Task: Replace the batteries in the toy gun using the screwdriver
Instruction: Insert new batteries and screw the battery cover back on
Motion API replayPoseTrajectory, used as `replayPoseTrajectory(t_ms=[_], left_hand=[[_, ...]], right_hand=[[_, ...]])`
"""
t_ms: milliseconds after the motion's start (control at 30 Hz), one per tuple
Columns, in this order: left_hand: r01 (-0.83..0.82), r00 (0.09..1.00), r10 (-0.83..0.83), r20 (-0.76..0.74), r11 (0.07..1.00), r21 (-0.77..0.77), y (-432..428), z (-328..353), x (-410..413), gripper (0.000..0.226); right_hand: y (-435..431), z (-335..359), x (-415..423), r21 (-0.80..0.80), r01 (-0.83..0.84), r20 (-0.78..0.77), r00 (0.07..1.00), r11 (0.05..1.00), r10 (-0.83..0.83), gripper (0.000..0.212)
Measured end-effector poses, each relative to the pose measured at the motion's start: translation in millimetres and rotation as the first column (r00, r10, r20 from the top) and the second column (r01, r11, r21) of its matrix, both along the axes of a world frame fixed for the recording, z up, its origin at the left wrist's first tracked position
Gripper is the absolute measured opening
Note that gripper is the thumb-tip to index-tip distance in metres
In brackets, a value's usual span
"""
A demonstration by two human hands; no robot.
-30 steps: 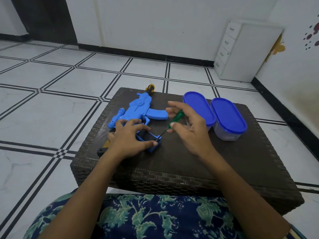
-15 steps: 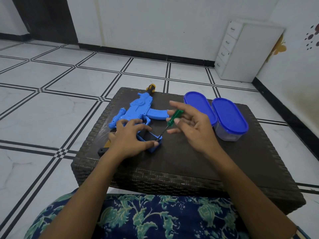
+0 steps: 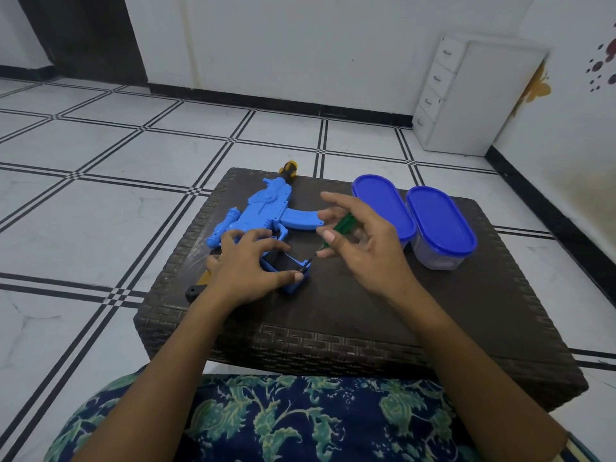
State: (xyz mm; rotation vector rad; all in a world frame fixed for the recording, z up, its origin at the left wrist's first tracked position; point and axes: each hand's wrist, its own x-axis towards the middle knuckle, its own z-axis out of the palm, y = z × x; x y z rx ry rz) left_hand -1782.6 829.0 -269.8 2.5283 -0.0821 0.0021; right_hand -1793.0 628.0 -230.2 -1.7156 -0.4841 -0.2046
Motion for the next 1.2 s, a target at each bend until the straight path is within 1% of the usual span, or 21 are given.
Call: replayPoseTrajectory(t_ms=[133,200,300,467,600,700,767,833,900,967,1033,1133,1200], left_hand=[[0.007,1.000,-0.007,-0.006,1.000,-0.001,0.4,-0.1,0.9,0.050],[0.002,1.000,-0.002,-0.006,1.000,0.006,0.0,0.6,0.6,0.050],[0.004,1.000,-0.004,-0.006,1.000,0.008,-0.4,1.2,0.4,0.050],[0.003,1.000,-0.003,-0.012,1.000,0.015,-0.6,1.8,0.2,0.050],[0.013,1.000,-0.013,-0.022,1.000,-0.001,-0.4,1.0,1.4,0.056],[0.025,1.000,-0.025,-0.009,1.000,-0.019,2.3,-3.2,3.9,0.057],[0.026,1.000,-0.026,-0.004,1.000,-0.015,2.7,-4.8,5.1,0.055],[0.027,1.000,-0.027,-0.005,1.000,-0.013,2.6,-5.5,5.3,0.060],[0.029,1.000,-0.029,-0.005,1.000,-0.011,2.8,-5.6,5.4,0.068],[0.031,1.000,-0.031,0.001,0.999,-0.015,3.7,-7.0,5.9,0.071],[0.031,1.000,-0.031,0.005,0.999,-0.015,3.6,-6.9,5.8,0.069],[0.030,1.000,-0.030,0.009,1.000,-0.009,3.1,-6.5,5.2,0.063],[0.039,0.999,-0.039,0.007,0.999,-0.018,3.6,-6.3,5.5,0.058]], right_hand=[[-0.8,2.1,-2.2,0.013,0.084,0.013,0.996,0.996,-0.084,0.035],[-0.5,1.3,-1.7,0.021,0.057,-0.001,0.998,0.998,-0.057,0.037],[0.2,2.5,-2.3,0.018,-0.025,-0.035,0.999,1.000,0.026,0.046],[-0.4,2.5,-2.5,-0.005,0.038,0.023,0.999,0.999,-0.038,0.042],[-0.4,2.8,-2.8,-0.010,-0.039,-0.024,0.999,0.999,0.039,0.053],[-0.9,2.2,-2.8,-0.012,0.022,0.004,1.000,1.000,-0.022,0.048],[-1.1,0.7,-1.7,-0.040,0.052,0.023,0.998,0.998,-0.051,0.051],[-0.8,0.4,-1.1,-0.058,0.018,0.002,1.000,0.998,-0.018,0.055],[-1.0,1.3,-1.3,-0.022,-0.025,-0.040,0.999,0.999,0.024,0.055],[-1.2,1.6,-0.9,-0.026,0.017,-0.017,1.000,1.000,-0.018,0.049],[-1.4,0.4,-0.3,-0.057,0.045,0.006,0.999,0.997,-0.044,0.050],[-1.8,-0.1,0.6,-0.059,-0.002,-0.063,0.998,0.998,-0.001,0.059],[-2.0,1.5,-0.5,-0.060,0.002,-0.072,0.997,0.998,-0.006,0.056]])
